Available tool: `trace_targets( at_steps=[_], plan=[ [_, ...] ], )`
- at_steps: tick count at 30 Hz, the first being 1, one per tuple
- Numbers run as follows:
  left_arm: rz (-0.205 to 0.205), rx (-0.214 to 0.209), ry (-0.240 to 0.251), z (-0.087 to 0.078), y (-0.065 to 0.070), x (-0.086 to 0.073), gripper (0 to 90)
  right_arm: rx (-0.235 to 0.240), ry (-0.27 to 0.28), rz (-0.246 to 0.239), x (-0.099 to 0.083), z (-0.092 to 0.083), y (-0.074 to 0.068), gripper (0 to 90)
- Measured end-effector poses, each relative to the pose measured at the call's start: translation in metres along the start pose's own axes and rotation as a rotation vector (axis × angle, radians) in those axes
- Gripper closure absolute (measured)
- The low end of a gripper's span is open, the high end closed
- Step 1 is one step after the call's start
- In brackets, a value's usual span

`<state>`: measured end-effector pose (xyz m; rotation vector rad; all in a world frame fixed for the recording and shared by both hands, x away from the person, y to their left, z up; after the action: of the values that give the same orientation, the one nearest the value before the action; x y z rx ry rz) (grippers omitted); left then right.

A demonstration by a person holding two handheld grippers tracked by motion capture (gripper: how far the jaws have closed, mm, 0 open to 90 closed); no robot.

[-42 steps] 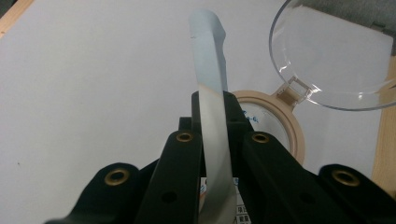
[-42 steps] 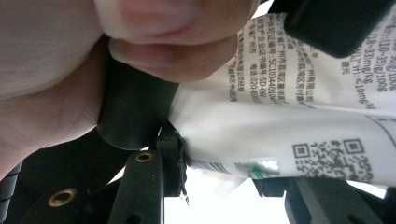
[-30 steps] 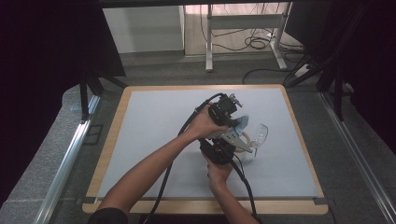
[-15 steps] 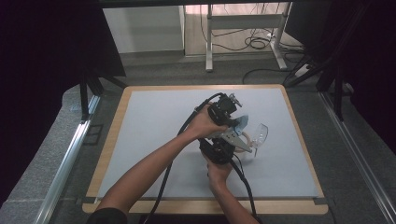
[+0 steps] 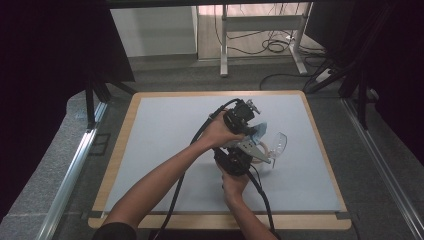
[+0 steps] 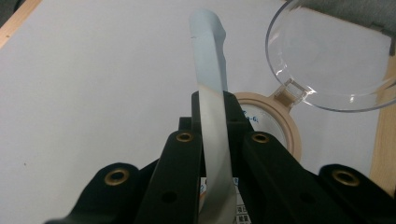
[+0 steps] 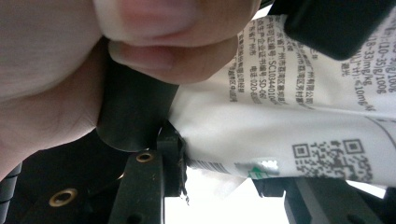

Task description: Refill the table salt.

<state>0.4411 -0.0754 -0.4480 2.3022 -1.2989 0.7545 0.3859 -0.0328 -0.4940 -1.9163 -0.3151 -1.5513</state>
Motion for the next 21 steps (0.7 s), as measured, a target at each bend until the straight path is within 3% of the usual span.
trace_targets(
  at_steps=[21],
  plan=[
    [0.005,-0.002,0.0,0.0007,-0.0002,0.0008,87.6,-0.005,0.018,-0.001,-0.0006,0.0009,0.001,61.7]
  ],
)
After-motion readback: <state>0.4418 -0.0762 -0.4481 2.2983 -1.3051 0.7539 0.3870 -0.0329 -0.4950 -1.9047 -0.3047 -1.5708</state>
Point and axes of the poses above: each handheld gripper's, and its own axes: z roughly forward along the jaws, x roughly out of its top, y roughly to its right, the point moved 8 cm from there along z, roughly forward along the jaws, and after that the axes turned 5 degrees about -z, right-handed, at the moved point
